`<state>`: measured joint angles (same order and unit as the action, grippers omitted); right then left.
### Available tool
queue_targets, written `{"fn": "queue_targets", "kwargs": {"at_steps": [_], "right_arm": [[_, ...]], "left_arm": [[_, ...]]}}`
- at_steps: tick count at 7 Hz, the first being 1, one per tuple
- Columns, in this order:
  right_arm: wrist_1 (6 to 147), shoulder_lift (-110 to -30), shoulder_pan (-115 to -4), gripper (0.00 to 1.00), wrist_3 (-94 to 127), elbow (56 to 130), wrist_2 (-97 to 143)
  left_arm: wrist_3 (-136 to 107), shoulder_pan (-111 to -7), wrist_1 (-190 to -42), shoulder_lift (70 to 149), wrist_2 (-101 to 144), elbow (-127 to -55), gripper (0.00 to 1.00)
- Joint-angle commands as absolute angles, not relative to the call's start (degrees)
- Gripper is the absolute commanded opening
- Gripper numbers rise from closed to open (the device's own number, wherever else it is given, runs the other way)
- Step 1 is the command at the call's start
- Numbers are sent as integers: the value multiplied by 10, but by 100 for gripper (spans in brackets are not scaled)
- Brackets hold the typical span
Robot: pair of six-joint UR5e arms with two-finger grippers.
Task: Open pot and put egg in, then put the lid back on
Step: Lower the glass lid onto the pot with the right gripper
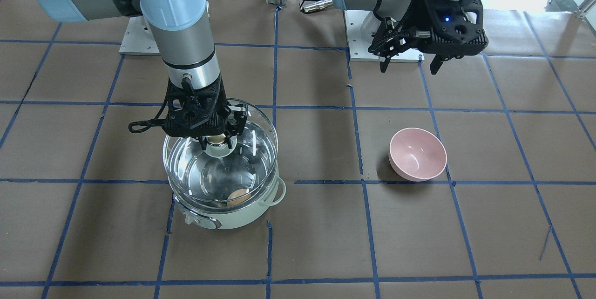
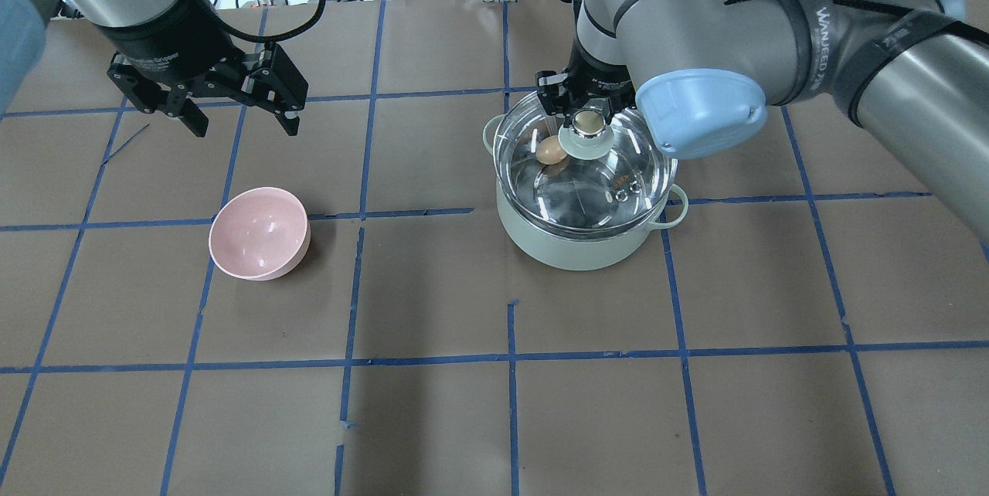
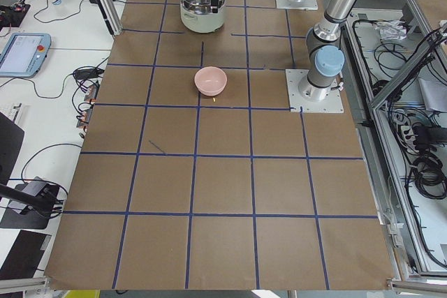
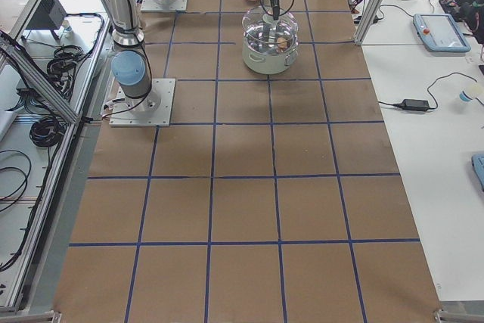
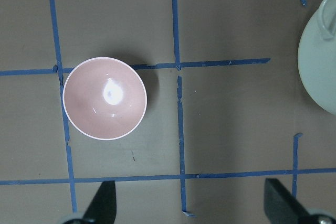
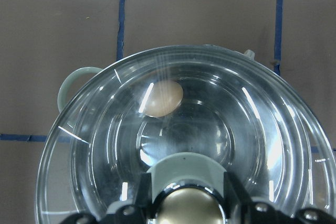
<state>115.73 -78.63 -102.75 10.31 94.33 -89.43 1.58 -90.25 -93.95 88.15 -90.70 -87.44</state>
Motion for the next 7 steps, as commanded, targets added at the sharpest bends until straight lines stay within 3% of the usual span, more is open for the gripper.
{"fn": "queue_targets", "kwargs": {"at_steps": [1,7], "right_arm": [[1181,-786,-1024,37,102,961,-892],[1224,-780,-1021,37,106,985,-894]], "left_arm": [[16,-904,-939,882,-908,-875,100],[14,-905,-939,880,-900,-880,100]]}}
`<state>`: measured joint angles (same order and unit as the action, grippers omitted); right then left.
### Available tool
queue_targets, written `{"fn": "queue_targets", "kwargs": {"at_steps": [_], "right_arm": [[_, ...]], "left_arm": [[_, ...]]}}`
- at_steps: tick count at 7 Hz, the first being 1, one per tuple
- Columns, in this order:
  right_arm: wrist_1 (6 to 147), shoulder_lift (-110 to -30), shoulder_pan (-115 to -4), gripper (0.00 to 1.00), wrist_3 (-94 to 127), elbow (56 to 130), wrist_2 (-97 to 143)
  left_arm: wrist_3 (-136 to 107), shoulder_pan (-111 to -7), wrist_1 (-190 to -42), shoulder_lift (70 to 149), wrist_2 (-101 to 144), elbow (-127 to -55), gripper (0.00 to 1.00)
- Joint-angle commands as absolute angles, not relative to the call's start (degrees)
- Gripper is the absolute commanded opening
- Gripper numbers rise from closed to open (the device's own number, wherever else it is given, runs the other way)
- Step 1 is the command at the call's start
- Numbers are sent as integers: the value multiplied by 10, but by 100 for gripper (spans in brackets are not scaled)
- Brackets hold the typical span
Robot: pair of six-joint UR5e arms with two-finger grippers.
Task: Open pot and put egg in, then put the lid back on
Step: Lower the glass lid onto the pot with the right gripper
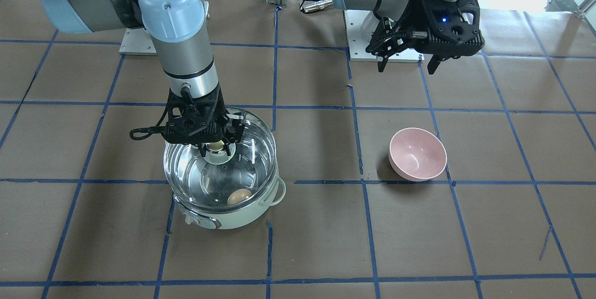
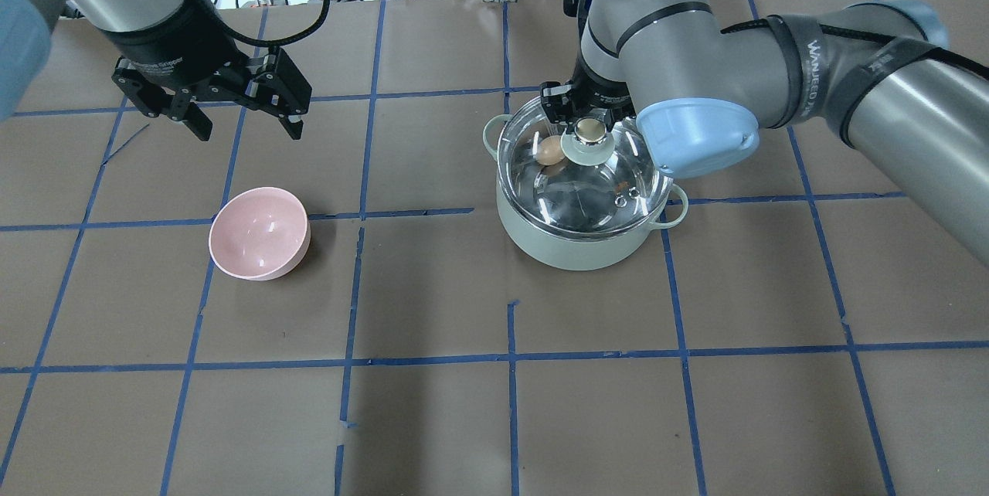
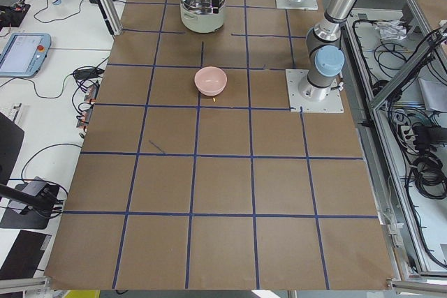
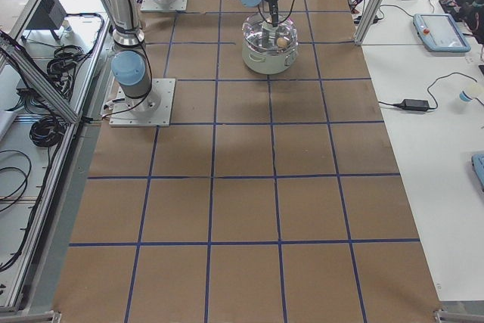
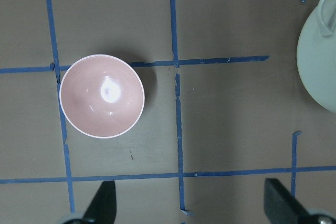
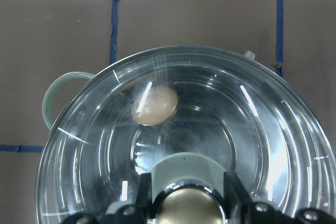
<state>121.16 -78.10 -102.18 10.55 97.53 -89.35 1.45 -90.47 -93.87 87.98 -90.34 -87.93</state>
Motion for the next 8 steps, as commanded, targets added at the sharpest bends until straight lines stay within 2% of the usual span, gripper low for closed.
{"fn": "queue_targets", "kwargs": {"at_steps": [1,8], "right_arm": [[1225,-780,-1021,37,106,985,-894],[1226,-779,-1022,39,107,987,-894]], "left_arm": [[14,-906,-936,880,-900,-883,100],[14,-904,-932,880,-919,-881,100]]}}
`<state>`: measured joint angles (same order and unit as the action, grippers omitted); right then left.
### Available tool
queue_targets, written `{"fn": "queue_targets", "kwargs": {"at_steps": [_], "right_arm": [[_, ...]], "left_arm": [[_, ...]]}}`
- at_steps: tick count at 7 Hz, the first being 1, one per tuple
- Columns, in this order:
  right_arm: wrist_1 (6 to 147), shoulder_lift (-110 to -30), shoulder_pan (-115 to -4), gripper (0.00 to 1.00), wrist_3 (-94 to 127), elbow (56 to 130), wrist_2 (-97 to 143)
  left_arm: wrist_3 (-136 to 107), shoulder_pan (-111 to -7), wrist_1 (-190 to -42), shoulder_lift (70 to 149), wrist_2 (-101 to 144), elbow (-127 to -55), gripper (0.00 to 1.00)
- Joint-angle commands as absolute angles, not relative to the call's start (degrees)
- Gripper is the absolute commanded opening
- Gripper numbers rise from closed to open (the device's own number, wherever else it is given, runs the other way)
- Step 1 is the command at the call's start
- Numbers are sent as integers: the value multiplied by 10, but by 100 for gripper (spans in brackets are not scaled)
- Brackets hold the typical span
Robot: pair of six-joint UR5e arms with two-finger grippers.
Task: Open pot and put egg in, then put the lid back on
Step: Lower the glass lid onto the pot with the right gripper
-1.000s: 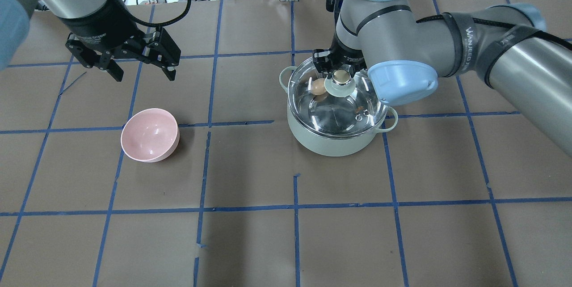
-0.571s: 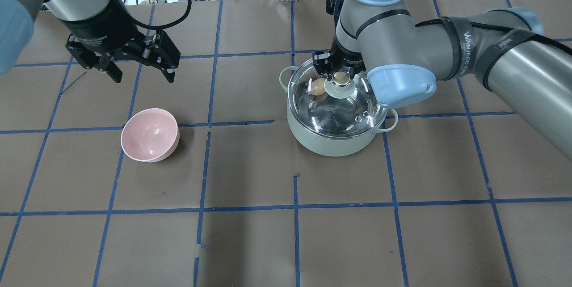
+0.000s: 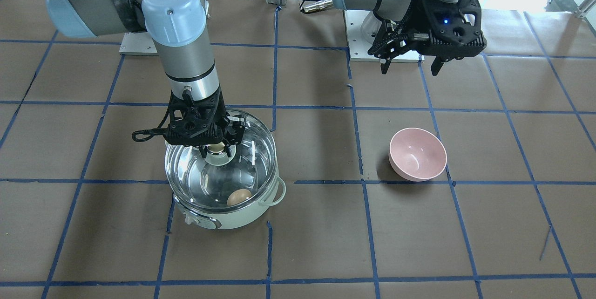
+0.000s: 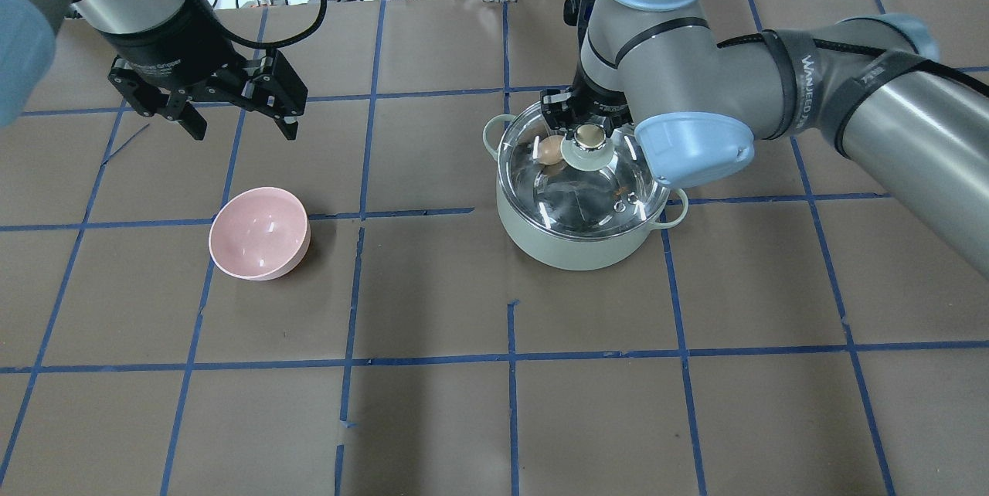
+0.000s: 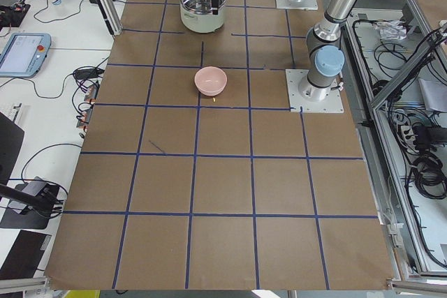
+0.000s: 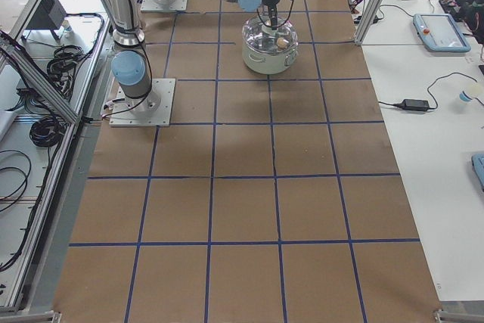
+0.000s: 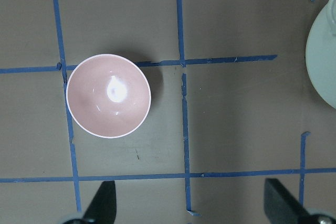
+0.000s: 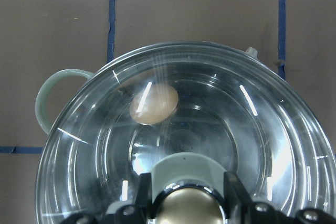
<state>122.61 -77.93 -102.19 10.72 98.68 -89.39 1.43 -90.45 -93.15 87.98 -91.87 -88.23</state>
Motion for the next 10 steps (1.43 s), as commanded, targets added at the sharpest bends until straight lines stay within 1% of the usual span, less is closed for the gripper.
{"fn": "queue_targets", "kwargs": {"at_steps": [1,2,4,10], "right_arm": [[1226,-780,-1022,40,107,987,-894],[1226,-779,-1022,40,108,987,-894],[1226,-779,-1022,45,108,989,-894],[1228,-780,-1022,54,108,989,-893]], "left_arm": [[14,-904,-932,880,-915,-878,100],[16,-904,-932,880,-920,-880,100],[16,-904,-932,880,-919,-882,100],[15,-904,-932,880,-920,-882,100]]}}
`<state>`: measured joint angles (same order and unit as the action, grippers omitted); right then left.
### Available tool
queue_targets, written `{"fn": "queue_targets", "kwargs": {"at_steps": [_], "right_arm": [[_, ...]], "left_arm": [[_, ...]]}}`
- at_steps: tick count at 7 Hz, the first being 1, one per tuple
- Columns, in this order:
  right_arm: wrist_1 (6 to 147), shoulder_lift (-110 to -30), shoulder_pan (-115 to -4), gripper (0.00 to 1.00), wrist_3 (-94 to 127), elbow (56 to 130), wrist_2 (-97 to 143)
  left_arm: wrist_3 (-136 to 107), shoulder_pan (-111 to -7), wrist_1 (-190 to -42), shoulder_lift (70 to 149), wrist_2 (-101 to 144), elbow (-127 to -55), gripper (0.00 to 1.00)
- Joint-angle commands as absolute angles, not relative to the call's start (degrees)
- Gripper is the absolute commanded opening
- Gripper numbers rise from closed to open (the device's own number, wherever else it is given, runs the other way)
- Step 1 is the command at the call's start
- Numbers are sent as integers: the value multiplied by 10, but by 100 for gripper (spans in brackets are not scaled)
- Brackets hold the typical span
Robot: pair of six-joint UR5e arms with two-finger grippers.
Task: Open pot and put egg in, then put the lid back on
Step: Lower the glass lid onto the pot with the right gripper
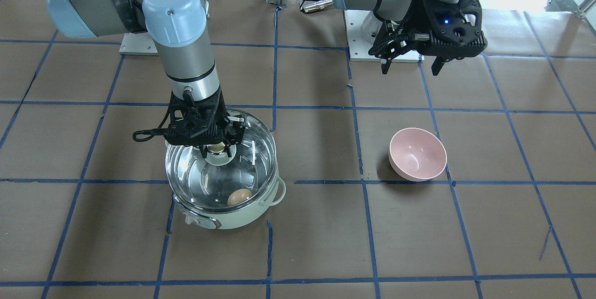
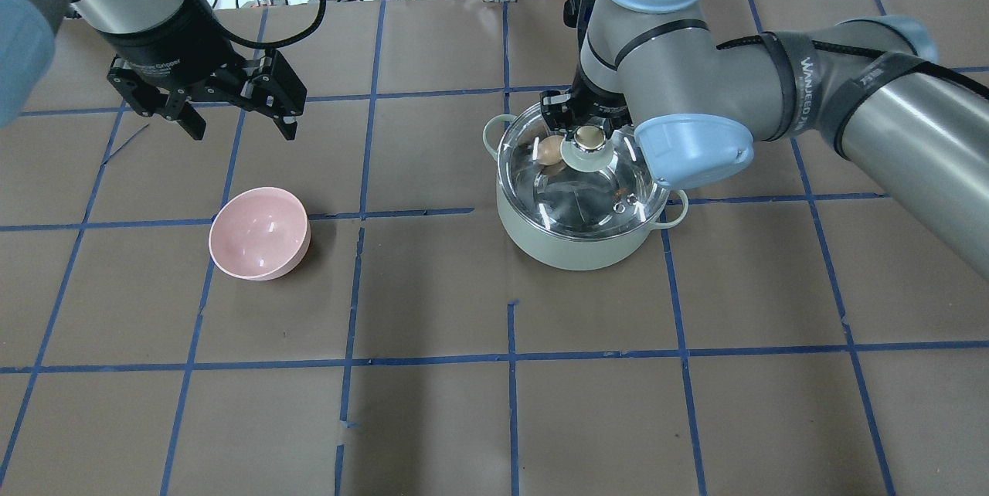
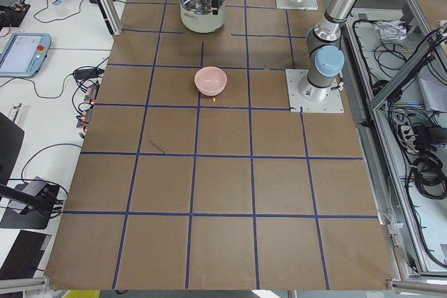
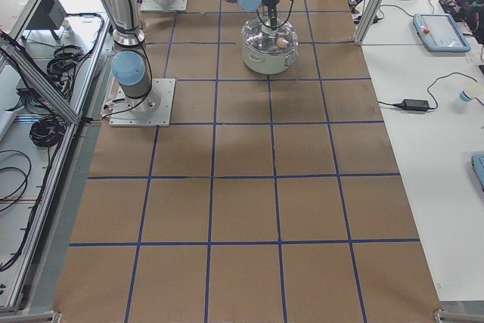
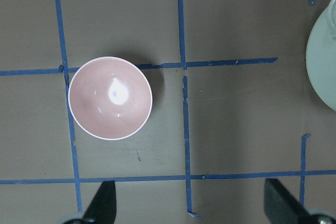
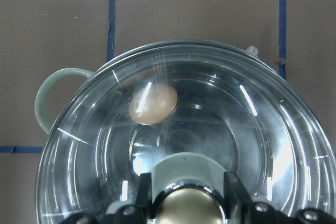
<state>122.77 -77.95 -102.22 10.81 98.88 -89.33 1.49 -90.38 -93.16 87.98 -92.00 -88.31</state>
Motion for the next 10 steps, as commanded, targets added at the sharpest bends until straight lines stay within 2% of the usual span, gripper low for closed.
{"fn": "queue_targets", "kwargs": {"at_steps": [1,3,7,9,10], "right_arm": [[1228,-780,-1022,54,108,989,-893],[1228,-779,-1022,56,108,989,-893],[1230,-779,-1019,65,102,984,-893],[1217,-790,-983,75,99,946,-896],[1205,-812,-966,85,91,934,-896]], "left_arm": [[15,-904,-932,880,-919,-882,100],[15,-904,-932,880,-920,-882,100],[15,-904,-932,880,-920,-880,100],[15,-904,-932,880,-920,-880,100],[15,-904,-932,880,-919,-880,100]]}}
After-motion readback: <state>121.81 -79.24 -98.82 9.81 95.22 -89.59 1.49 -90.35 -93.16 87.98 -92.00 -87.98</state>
